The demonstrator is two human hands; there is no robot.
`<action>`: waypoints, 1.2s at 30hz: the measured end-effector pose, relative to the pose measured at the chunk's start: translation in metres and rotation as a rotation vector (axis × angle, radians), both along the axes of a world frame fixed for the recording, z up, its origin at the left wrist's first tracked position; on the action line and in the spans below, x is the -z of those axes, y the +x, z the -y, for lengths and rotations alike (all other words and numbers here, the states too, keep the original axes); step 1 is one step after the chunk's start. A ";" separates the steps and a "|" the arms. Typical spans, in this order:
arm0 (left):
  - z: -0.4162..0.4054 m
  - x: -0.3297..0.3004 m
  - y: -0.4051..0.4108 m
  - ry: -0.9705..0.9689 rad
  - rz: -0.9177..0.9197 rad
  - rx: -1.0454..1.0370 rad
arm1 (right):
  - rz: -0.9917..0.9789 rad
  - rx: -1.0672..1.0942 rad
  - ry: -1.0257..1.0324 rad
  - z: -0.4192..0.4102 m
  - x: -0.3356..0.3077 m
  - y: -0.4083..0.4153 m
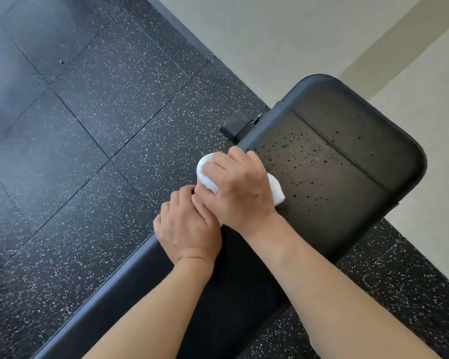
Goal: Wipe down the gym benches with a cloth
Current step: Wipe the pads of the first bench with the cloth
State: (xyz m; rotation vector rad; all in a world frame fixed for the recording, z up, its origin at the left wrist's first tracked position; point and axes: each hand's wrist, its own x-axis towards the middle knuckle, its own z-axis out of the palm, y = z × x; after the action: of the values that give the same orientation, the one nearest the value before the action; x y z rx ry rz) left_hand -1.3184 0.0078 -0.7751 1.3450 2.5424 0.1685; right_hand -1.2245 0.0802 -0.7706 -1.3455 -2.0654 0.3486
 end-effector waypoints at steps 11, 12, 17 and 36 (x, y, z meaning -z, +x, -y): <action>-0.001 -0.002 0.000 -0.012 0.012 0.029 | 0.109 0.132 0.074 0.079 0.004 0.147; -0.001 -0.001 0.000 -0.015 0.012 0.030 | 0.097 0.165 0.084 0.073 0.004 0.139; -0.001 0.000 -0.002 -0.040 0.028 0.020 | 0.027 0.255 -0.022 0.004 -0.006 0.053; -0.001 -0.003 -0.001 0.006 0.006 0.018 | 0.204 0.106 0.057 0.017 0.003 0.150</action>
State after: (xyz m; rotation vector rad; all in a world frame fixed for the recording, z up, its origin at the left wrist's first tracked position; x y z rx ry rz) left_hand -1.3197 0.0090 -0.7726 1.3676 2.5255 0.1769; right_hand -1.0743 0.0636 -0.7731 -1.5016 -2.1396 0.1097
